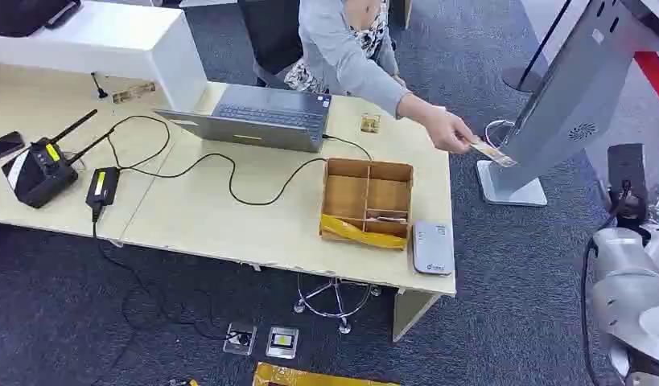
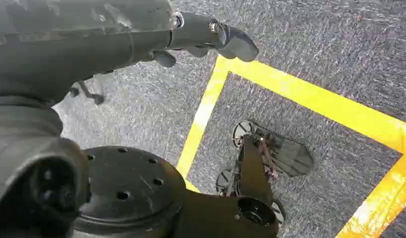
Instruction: Pass the card to the sensor for recognition and then transmit it.
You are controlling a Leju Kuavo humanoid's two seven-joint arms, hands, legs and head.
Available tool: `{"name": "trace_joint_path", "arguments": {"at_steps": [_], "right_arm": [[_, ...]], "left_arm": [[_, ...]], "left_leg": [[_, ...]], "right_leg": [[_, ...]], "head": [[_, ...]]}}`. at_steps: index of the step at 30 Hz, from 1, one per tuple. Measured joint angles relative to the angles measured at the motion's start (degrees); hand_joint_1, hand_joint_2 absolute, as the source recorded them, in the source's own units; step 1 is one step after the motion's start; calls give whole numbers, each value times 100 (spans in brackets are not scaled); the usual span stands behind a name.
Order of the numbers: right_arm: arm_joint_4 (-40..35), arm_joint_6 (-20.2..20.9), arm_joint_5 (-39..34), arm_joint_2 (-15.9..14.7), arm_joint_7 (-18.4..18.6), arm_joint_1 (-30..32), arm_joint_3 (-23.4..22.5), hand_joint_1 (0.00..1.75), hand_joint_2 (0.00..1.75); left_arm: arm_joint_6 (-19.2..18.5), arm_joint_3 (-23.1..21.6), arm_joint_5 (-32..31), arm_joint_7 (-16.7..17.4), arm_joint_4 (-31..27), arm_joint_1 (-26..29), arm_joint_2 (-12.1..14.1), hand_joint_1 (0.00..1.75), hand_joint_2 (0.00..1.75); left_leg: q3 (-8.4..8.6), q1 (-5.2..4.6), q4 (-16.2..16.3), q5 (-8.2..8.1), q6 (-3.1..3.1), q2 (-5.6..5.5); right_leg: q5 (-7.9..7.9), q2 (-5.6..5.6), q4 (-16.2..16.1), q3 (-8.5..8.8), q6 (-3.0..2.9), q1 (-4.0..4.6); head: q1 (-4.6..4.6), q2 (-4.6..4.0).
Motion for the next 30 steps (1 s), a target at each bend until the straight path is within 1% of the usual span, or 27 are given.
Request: {"name": "trace_joint_path", "arguments": {"at_steps": [3,7,10,13,20,30], "right_arm": [[35,-39,0,322,-46,-138,505,0,175],[70,-107,0,647,22,-173,1051,0,175],[92,-348,0,874,206,-169,1484,0,175],[109,-442,0,1045,328,-114,1893,0,175],[116,-494,-2,1202,302,67,2399,0,175],[116,-470,-2,1294,297,86,2730,0,175]], "left_arm": [[-61,-2,-76,-28,2,-14,13,0,0],[-103,-4,-129,-68,2,-10,44,0,0],[-142,-4,-184,-103,2,-14,52,0,0],[-149,-20,-264,-125,2,-13,61,0,0],[-164,-114,-365,-127,4,-35,85,0,0],[-162,-160,-413,-96,4,-86,98,0,0]], "left_leg": [[4,1,0,-1,-1,13],[1,1,0,-1,-1,2],[2,0,0,-1,-1,3],[2,0,0,-1,-1,3],[1,0,0,-1,-1,5],[1,0,0,-1,-1,7]], "right_leg": [[0,19,-2,-5,0,0],[-3,2,-2,-5,-3,0],[-3,3,-3,-6,-4,0],[-4,2,-5,-7,-4,0],[-4,4,-5,-9,-5,0],[-4,5,-5,-10,-5,0]], "head": [[0,0],[0,0],[0,0],[2,0],[0,0],[0,0]]}}
